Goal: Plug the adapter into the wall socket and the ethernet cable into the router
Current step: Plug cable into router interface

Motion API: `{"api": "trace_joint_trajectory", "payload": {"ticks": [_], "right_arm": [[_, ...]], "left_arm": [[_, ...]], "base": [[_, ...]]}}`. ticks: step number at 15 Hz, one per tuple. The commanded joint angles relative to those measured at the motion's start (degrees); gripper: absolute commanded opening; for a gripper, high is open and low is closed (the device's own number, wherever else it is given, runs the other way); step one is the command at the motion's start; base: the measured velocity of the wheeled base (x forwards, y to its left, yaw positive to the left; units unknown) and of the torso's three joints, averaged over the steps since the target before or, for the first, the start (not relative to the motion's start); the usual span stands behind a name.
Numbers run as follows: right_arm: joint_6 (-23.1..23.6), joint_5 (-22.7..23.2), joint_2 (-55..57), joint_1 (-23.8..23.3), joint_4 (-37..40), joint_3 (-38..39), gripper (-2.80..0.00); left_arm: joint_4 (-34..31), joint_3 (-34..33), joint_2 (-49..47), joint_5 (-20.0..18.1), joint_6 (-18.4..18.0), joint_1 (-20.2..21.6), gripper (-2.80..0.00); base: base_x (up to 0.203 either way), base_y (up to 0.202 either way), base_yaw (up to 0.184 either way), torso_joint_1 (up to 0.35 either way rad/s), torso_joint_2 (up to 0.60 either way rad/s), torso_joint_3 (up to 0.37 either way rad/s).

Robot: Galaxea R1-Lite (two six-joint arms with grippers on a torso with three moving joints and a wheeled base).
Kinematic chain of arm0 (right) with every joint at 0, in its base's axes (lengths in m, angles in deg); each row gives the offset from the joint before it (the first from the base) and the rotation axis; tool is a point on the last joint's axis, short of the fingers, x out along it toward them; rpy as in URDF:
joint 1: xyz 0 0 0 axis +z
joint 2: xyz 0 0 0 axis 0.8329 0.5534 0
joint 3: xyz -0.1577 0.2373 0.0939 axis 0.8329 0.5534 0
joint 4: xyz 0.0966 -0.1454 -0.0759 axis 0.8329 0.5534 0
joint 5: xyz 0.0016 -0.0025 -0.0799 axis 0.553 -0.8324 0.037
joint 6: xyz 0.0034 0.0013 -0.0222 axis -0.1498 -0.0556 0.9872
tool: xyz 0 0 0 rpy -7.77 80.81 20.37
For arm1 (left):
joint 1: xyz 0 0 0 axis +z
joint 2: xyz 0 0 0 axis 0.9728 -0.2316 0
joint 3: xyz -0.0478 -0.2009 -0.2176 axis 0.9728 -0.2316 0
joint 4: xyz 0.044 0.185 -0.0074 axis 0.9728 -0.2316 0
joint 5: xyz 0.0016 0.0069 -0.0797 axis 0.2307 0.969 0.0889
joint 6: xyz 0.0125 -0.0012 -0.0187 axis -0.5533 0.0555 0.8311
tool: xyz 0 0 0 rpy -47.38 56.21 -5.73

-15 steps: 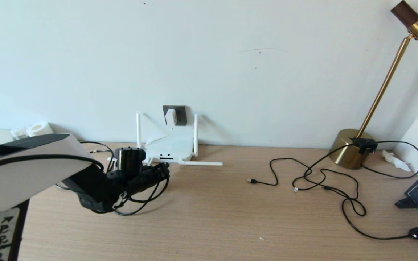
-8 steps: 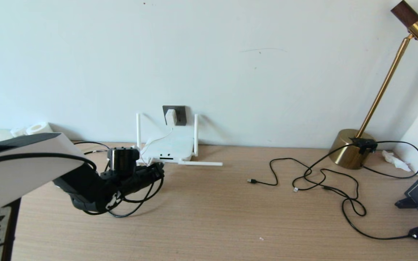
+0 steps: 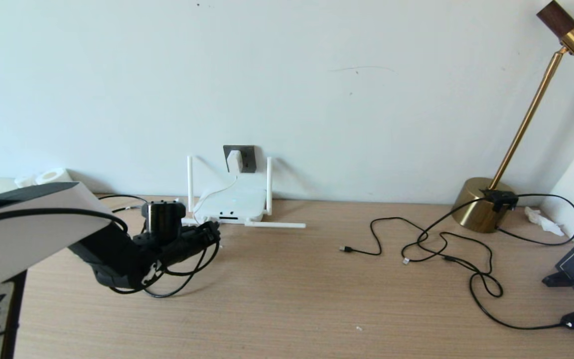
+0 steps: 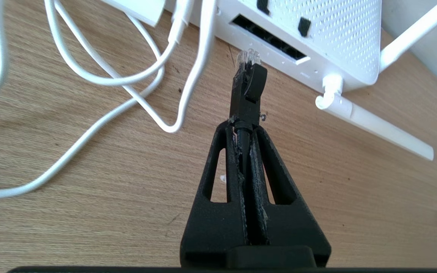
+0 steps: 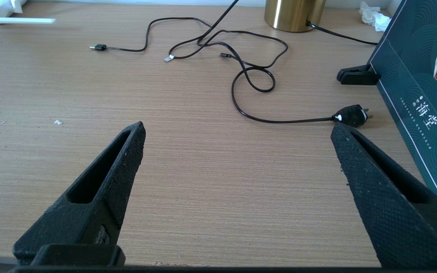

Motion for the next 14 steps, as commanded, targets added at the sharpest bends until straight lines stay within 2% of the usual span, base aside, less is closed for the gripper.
{"api": "trace_joint_trajectory", "payload": {"ticks": [1, 14], "right_arm": [[0.0, 0.0, 0.1, 0.0, 0.0, 0.0, 0.00], [0.0, 0.0, 0.1, 0.0, 0.0, 0.0, 0.00]], "left_arm": [[0.3, 0.1, -0.2, 0.0, 0.3, 0.3, -2.80], [-0.7, 0.8, 0.1, 0.1, -0.2, 0.0, -2.80]], "base": [[0.000, 0.000, 0.000, 0.000, 0.00, 0.000], [0.000, 0.000, 0.000, 0.000, 0.00, 0.000]]}}
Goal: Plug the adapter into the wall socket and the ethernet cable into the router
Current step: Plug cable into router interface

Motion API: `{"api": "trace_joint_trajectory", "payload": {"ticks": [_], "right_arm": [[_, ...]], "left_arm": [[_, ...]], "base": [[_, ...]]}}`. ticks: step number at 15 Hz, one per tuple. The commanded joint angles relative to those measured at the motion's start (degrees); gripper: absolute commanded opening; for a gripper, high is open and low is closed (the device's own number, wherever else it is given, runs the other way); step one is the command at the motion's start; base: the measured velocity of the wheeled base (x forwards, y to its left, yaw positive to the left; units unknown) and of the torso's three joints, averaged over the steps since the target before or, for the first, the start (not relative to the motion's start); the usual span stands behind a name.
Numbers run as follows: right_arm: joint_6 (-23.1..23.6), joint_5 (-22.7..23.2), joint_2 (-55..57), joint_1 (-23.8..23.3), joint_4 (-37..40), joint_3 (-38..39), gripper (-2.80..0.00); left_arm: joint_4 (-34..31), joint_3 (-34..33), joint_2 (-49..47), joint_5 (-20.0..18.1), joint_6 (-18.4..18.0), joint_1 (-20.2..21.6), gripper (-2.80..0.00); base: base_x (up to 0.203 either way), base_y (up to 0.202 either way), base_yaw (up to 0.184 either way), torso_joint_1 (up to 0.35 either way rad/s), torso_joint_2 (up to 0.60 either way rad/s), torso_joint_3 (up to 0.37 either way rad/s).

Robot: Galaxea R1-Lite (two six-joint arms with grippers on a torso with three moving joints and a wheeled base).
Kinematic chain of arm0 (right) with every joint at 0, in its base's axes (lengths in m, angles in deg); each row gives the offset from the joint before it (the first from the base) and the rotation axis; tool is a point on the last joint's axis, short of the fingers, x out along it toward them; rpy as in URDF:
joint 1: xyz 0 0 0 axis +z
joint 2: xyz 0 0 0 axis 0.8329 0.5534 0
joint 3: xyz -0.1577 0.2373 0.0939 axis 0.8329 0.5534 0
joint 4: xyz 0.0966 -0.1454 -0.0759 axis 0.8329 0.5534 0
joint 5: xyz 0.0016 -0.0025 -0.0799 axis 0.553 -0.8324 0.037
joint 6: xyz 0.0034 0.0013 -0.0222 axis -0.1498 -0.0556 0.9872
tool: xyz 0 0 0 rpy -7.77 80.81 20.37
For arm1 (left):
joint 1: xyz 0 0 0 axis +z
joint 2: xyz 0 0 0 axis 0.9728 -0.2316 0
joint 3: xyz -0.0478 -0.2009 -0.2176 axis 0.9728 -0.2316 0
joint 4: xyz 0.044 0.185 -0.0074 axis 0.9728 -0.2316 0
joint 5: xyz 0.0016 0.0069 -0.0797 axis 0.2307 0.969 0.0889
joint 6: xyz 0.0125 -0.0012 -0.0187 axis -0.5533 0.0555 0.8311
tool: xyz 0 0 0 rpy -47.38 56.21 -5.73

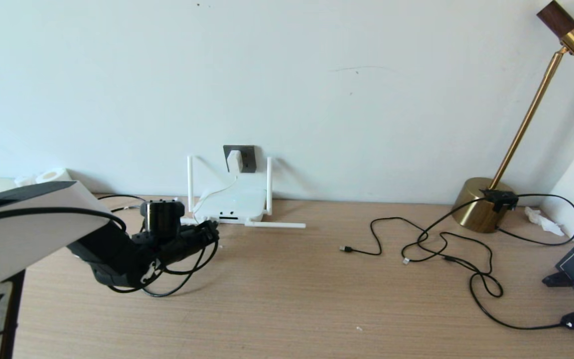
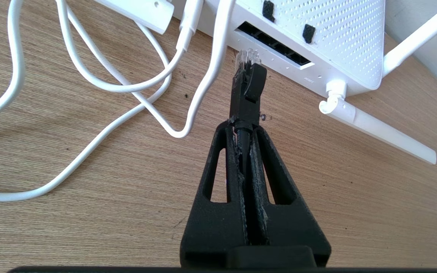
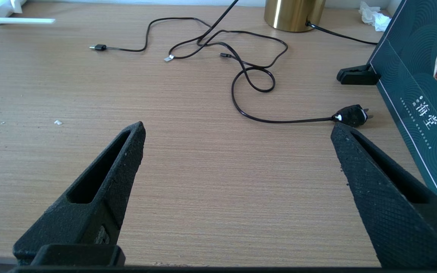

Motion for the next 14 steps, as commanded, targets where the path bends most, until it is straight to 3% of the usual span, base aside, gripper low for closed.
{"api": "trace_joint_trajectory", "payload": {"ticks": [1, 14], "right_arm": [[0.0, 0.0, 0.1, 0.0, 0.0, 0.0, 0.00], [0.0, 0.0, 0.1, 0.0, 0.0, 0.0, 0.00]], "left_arm": [[-0.6, 0.9, -0.3, 0.0, 0.1, 0.0, -2.80], [-2.3, 4.9, -2.9, -0.1, 0.3, 0.0, -2.80]], "base": [[0.000, 0.000, 0.000, 0.000, 0.00, 0.000], [0.000, 0.000, 0.000, 0.000, 0.00, 0.000]]}}
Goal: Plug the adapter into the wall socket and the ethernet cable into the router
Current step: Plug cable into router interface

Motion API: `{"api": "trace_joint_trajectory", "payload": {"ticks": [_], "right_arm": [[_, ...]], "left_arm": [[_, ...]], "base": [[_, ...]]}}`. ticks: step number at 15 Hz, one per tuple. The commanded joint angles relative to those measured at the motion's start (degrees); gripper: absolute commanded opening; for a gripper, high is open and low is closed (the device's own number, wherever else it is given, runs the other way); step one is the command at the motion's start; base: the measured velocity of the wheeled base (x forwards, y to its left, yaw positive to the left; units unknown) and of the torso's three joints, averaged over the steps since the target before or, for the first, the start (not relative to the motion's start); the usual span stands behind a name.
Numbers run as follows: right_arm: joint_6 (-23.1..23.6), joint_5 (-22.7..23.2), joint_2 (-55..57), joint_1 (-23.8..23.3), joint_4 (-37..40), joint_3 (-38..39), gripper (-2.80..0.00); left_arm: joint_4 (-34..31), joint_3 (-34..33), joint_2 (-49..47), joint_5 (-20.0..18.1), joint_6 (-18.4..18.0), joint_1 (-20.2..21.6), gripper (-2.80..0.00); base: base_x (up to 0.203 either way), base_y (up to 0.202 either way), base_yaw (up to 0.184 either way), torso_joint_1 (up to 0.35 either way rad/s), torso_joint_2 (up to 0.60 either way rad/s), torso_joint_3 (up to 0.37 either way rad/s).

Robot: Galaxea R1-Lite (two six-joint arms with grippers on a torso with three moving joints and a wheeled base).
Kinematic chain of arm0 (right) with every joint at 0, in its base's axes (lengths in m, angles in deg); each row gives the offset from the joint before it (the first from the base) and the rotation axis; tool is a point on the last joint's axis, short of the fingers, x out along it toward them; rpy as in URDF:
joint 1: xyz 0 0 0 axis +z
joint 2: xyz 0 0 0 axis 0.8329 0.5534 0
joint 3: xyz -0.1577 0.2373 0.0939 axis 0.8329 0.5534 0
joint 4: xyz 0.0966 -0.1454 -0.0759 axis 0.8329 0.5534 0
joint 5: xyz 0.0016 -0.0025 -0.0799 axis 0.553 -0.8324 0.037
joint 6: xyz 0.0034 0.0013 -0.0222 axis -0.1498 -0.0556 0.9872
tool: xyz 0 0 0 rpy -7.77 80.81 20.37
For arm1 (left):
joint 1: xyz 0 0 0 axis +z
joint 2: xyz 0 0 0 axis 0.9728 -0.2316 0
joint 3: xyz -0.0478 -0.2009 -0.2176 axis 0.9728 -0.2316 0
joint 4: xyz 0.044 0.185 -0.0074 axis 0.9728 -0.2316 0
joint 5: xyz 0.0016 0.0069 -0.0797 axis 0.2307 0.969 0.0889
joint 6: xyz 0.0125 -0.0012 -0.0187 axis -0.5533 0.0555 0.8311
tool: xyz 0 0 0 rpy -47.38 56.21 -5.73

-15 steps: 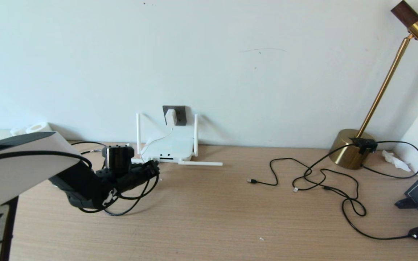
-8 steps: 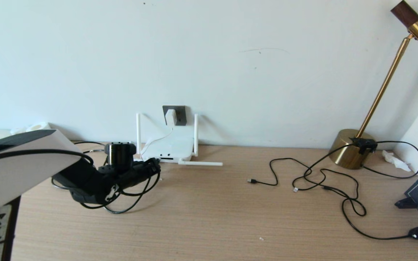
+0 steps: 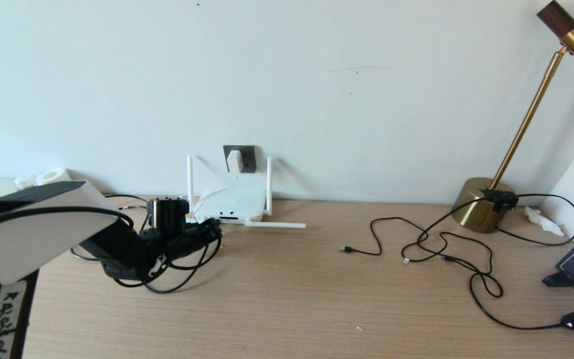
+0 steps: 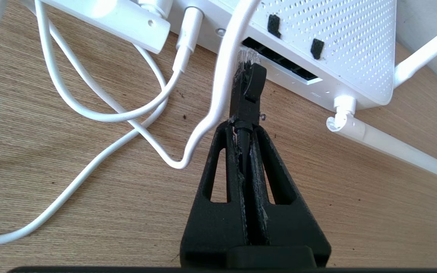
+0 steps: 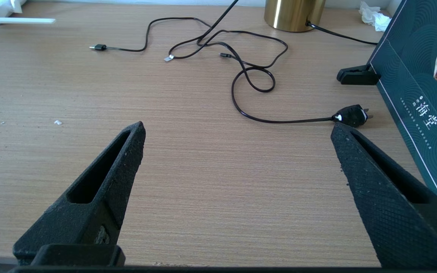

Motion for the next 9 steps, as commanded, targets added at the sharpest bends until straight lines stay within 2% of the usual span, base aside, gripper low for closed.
{"api": "trace_joint_trajectory", "payload": {"ticks": [1, 9], "right_arm": [[0.0, 0.0, 0.1, -0.1, 0.0, 0.0, 0.00], [0.0, 0.0, 0.1, 0.0, 0.0, 0.0, 0.00]], "left_arm": [[0.3, 0.1, -0.3, -0.1, 0.2, 0.0, -2.80], [0.3, 0.5, -0.5, 0.0, 0.2, -0.1, -2.80]], "base": [[0.000, 0.000, 0.000, 0.000, 0.00, 0.000], [0.000, 0.000, 0.000, 0.000, 0.00, 0.000]]}}
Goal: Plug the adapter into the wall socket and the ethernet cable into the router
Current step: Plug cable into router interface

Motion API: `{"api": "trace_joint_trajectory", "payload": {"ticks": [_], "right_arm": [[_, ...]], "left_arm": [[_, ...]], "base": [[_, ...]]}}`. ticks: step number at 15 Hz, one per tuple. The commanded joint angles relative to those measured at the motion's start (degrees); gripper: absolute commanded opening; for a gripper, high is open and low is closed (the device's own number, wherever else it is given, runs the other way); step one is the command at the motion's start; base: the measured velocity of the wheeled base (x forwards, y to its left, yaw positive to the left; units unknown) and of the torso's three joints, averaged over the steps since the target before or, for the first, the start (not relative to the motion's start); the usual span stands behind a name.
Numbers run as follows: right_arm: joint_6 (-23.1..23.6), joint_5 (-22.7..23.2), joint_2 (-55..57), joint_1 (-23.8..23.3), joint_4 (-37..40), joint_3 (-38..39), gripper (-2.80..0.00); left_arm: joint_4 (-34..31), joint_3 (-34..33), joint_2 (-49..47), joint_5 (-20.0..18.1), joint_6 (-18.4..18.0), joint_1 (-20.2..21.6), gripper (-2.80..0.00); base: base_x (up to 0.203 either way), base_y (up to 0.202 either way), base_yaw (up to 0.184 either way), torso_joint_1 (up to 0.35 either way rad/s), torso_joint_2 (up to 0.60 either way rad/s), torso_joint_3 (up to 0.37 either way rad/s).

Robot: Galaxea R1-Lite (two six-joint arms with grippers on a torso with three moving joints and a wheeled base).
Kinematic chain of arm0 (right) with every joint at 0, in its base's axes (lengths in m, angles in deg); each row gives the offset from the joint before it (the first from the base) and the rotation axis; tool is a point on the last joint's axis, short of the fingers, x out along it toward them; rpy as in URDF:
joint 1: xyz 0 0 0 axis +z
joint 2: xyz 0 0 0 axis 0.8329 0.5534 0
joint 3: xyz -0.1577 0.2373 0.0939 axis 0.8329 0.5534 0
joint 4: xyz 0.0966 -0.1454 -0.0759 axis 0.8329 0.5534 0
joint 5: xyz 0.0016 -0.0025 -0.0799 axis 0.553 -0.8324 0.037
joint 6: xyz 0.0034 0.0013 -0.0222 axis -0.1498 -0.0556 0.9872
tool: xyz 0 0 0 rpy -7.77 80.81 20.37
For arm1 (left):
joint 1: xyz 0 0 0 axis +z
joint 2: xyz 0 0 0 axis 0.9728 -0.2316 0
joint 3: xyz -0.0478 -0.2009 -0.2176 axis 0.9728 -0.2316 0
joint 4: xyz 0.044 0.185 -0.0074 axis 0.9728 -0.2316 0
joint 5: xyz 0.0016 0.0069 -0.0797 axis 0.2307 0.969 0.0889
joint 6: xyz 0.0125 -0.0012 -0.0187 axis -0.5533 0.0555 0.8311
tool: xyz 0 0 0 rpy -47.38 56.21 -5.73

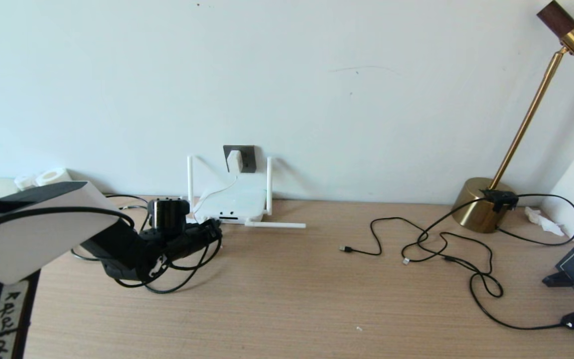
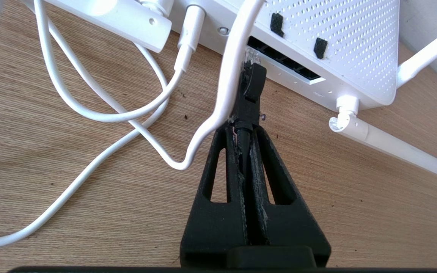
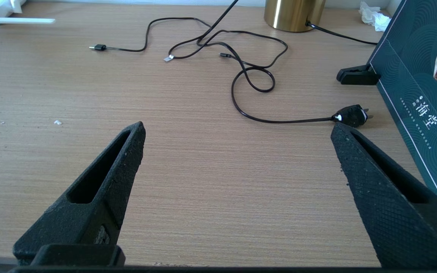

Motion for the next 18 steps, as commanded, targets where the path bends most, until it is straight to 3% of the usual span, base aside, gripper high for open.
{"api": "trace_joint_trajectory", "payload": {"ticks": [1, 18], "right_arm": [[0.0, 0.0, 0.1, 0.0, 0.0, 0.0, 0.00], [0.0, 0.0, 0.1, 0.0, 0.0, 0.0, 0.00]], "left_arm": [[0.2, 0.3, -0.2, 0.0, 0.2, -0.1, -2.80], [-0.1, 0.8, 0.0, 0.1, 0.1, -0.8, -2.80]], "base": [[0.000, 0.000, 0.000, 0.000, 0.00, 0.000], [0.000, 0.000, 0.000, 0.000, 0.00, 0.000]]}}
